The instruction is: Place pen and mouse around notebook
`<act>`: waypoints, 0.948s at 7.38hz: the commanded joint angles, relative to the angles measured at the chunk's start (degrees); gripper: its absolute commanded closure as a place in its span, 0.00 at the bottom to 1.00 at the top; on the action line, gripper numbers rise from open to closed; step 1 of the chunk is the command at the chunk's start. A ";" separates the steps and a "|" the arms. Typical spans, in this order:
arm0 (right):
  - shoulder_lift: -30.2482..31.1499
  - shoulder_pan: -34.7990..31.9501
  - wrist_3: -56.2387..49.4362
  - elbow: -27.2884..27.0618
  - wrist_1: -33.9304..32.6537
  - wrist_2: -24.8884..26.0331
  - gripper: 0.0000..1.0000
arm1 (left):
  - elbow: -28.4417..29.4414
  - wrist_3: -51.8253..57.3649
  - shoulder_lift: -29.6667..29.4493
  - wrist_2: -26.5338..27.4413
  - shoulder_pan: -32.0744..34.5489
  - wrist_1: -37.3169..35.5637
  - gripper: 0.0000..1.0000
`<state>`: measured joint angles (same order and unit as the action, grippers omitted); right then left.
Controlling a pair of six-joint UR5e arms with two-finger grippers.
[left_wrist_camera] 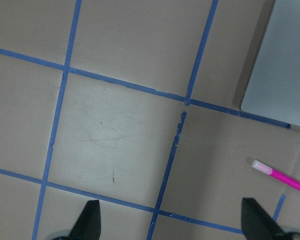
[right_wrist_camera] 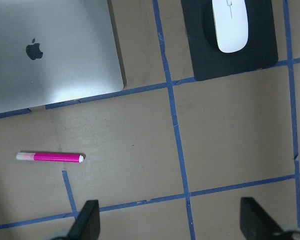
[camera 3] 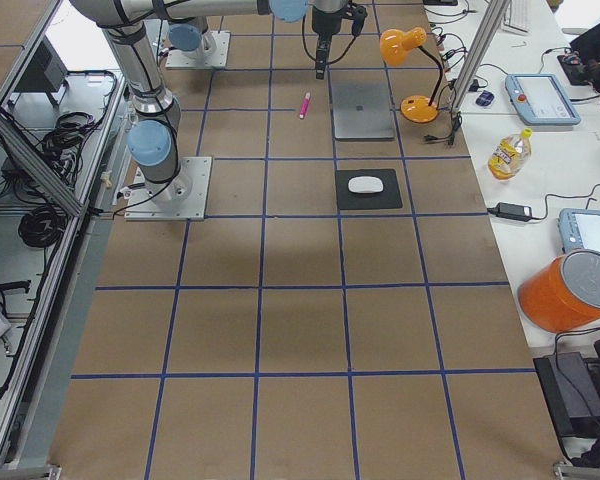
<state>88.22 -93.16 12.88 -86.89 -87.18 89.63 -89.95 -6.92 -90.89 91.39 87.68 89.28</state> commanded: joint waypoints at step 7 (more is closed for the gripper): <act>0.20 0.00 0.04 -0.03 -0.01 -0.07 0.00 | 1.09 13.15 1.67 -1.56 1.00 4.48 0.00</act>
<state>88.35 -93.16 12.88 -86.99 -87.19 89.58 -88.95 5.41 -90.50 90.90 88.42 91.72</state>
